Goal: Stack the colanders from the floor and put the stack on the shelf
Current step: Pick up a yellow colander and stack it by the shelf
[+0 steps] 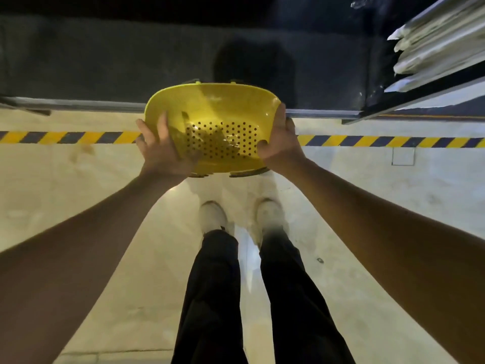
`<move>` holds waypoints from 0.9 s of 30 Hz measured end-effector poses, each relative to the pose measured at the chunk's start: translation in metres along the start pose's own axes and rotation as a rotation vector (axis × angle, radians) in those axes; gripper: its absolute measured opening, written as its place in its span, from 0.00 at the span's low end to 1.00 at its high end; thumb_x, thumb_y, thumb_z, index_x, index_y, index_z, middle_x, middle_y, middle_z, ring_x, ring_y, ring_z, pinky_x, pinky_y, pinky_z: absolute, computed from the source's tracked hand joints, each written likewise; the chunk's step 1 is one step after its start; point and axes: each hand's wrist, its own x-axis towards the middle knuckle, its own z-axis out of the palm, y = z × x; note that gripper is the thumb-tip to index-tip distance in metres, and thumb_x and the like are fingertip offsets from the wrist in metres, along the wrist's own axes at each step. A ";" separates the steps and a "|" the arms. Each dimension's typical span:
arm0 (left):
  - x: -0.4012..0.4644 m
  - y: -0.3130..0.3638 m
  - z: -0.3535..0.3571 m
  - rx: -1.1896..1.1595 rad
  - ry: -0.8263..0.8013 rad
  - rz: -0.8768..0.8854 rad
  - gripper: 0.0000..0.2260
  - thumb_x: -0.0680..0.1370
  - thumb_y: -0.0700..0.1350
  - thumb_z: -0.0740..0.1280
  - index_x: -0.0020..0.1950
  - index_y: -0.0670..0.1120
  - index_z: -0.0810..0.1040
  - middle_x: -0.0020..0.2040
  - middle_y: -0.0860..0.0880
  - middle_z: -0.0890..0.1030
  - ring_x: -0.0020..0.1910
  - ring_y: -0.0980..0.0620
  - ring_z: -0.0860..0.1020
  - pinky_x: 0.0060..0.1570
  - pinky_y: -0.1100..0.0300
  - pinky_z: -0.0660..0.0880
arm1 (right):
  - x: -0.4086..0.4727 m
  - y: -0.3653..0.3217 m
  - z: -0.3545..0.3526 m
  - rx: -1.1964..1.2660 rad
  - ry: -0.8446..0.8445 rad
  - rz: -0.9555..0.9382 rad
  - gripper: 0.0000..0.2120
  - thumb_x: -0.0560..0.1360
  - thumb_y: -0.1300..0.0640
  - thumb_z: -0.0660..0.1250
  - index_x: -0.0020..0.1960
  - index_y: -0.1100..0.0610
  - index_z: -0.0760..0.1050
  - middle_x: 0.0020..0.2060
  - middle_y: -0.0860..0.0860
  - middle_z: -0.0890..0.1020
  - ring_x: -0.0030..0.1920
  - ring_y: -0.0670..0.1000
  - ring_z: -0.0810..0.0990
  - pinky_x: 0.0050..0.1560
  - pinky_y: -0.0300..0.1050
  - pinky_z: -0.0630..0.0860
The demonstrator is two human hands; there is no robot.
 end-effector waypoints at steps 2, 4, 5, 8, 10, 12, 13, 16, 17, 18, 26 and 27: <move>0.007 0.000 -0.002 0.009 -0.049 -0.022 0.51 0.68 0.66 0.72 0.80 0.55 0.45 0.80 0.37 0.40 0.76 0.27 0.46 0.71 0.33 0.56 | 0.009 -0.005 -0.004 -0.022 -0.022 0.029 0.44 0.77 0.59 0.68 0.80 0.54 0.39 0.73 0.61 0.61 0.68 0.61 0.69 0.60 0.51 0.74; 0.014 0.005 -0.011 0.010 -0.104 -0.082 0.49 0.71 0.65 0.72 0.80 0.57 0.44 0.81 0.40 0.40 0.77 0.29 0.44 0.71 0.33 0.56 | 0.013 -0.012 -0.017 -0.033 -0.124 0.092 0.42 0.78 0.59 0.65 0.80 0.54 0.39 0.75 0.61 0.59 0.70 0.64 0.67 0.64 0.56 0.73; 0.015 0.010 -0.019 0.020 -0.126 -0.122 0.49 0.71 0.65 0.72 0.80 0.58 0.43 0.81 0.42 0.40 0.77 0.30 0.43 0.72 0.32 0.55 | 0.012 -0.014 -0.026 -0.074 -0.176 0.106 0.41 0.78 0.58 0.64 0.80 0.54 0.41 0.76 0.61 0.57 0.71 0.65 0.66 0.65 0.59 0.72; 0.000 0.035 -0.054 0.081 -0.107 -0.178 0.47 0.73 0.62 0.71 0.81 0.56 0.44 0.82 0.43 0.43 0.78 0.33 0.44 0.72 0.33 0.57 | -0.006 -0.030 -0.065 -0.307 -0.223 0.043 0.29 0.74 0.55 0.63 0.74 0.57 0.61 0.71 0.61 0.66 0.65 0.66 0.72 0.61 0.60 0.75; -0.029 0.054 -0.083 0.103 -0.062 -0.091 0.43 0.74 0.61 0.69 0.81 0.53 0.48 0.81 0.41 0.46 0.78 0.33 0.48 0.71 0.34 0.60 | -0.035 -0.048 -0.091 -0.439 -0.177 -0.054 0.24 0.72 0.54 0.63 0.67 0.58 0.68 0.62 0.60 0.74 0.59 0.65 0.76 0.57 0.58 0.77; -0.065 0.073 -0.114 0.111 0.005 -0.010 0.40 0.74 0.62 0.68 0.79 0.50 0.54 0.80 0.39 0.50 0.77 0.33 0.54 0.70 0.36 0.61 | -0.072 -0.067 -0.117 -0.485 -0.092 -0.148 0.24 0.75 0.51 0.63 0.69 0.58 0.67 0.62 0.60 0.73 0.61 0.65 0.74 0.59 0.57 0.75; -0.085 0.083 -0.131 0.129 0.038 0.006 0.38 0.75 0.63 0.67 0.78 0.49 0.56 0.79 0.38 0.52 0.76 0.33 0.56 0.70 0.37 0.62 | -0.093 -0.078 -0.131 -0.480 -0.047 -0.197 0.26 0.75 0.50 0.63 0.70 0.59 0.67 0.64 0.60 0.73 0.62 0.66 0.73 0.60 0.58 0.74; -0.151 0.115 -0.181 0.200 0.135 0.062 0.32 0.76 0.64 0.63 0.74 0.49 0.63 0.78 0.39 0.57 0.73 0.34 0.61 0.67 0.38 0.64 | -0.159 -0.110 -0.177 -0.453 0.064 -0.346 0.27 0.77 0.48 0.63 0.71 0.60 0.69 0.67 0.60 0.73 0.62 0.67 0.73 0.61 0.59 0.73; -0.174 0.124 -0.197 0.216 0.169 0.077 0.30 0.76 0.64 0.61 0.73 0.48 0.66 0.77 0.39 0.59 0.72 0.34 0.62 0.66 0.38 0.65 | -0.180 -0.122 -0.192 -0.439 0.076 -0.378 0.27 0.77 0.46 0.62 0.71 0.59 0.70 0.68 0.59 0.73 0.64 0.66 0.73 0.61 0.59 0.73; -0.196 0.132 -0.211 0.232 0.204 0.083 0.29 0.77 0.64 0.58 0.71 0.48 0.68 0.76 0.39 0.61 0.71 0.35 0.64 0.65 0.37 0.66 | -0.200 -0.131 -0.207 -0.434 0.081 -0.410 0.27 0.78 0.44 0.62 0.72 0.58 0.70 0.70 0.58 0.73 0.65 0.64 0.72 0.62 0.58 0.72; -0.340 0.172 -0.299 0.221 0.475 -0.044 0.28 0.78 0.63 0.54 0.70 0.47 0.73 0.72 0.40 0.70 0.70 0.36 0.67 0.64 0.37 0.67 | -0.294 -0.185 -0.292 -0.552 0.034 -0.619 0.33 0.78 0.36 0.59 0.78 0.50 0.60 0.77 0.49 0.64 0.76 0.54 0.60 0.73 0.54 0.61; -0.357 0.173 -0.305 0.213 0.492 -0.080 0.28 0.78 0.63 0.54 0.71 0.48 0.72 0.72 0.40 0.69 0.71 0.36 0.66 0.66 0.37 0.66 | -0.303 -0.194 -0.297 -0.574 0.034 -0.666 0.33 0.78 0.36 0.59 0.78 0.49 0.60 0.77 0.49 0.64 0.76 0.55 0.60 0.73 0.55 0.62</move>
